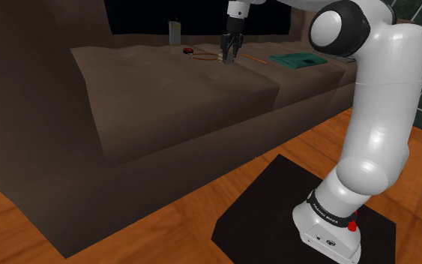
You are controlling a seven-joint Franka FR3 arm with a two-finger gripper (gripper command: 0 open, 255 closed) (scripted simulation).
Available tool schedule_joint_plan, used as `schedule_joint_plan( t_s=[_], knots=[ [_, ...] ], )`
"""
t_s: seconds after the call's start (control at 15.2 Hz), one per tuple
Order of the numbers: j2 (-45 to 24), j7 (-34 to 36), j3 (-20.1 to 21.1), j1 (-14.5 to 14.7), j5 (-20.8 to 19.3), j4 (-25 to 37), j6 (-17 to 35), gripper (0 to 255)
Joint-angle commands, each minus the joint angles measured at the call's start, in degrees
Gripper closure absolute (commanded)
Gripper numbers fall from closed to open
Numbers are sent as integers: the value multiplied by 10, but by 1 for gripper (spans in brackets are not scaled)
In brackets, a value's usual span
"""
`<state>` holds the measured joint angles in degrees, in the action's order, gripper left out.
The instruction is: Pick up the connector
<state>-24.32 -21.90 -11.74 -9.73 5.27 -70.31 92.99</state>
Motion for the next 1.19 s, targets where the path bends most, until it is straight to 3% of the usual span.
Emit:
schedule_joint_plan(
  t_s=[0.0, 0.59, 0.99, 1.12],
  knots=[
    [-1, 0, 0, 0, 0, 1, 0, 255],
    [-29, 1, 0, -10, 5, 116, -87, 255],
    [-73, 3, 2, -23, 14, 237, -164, 255],
    [-75, 3, 2, -24, 14, 240, -166, 255]
  ],
)
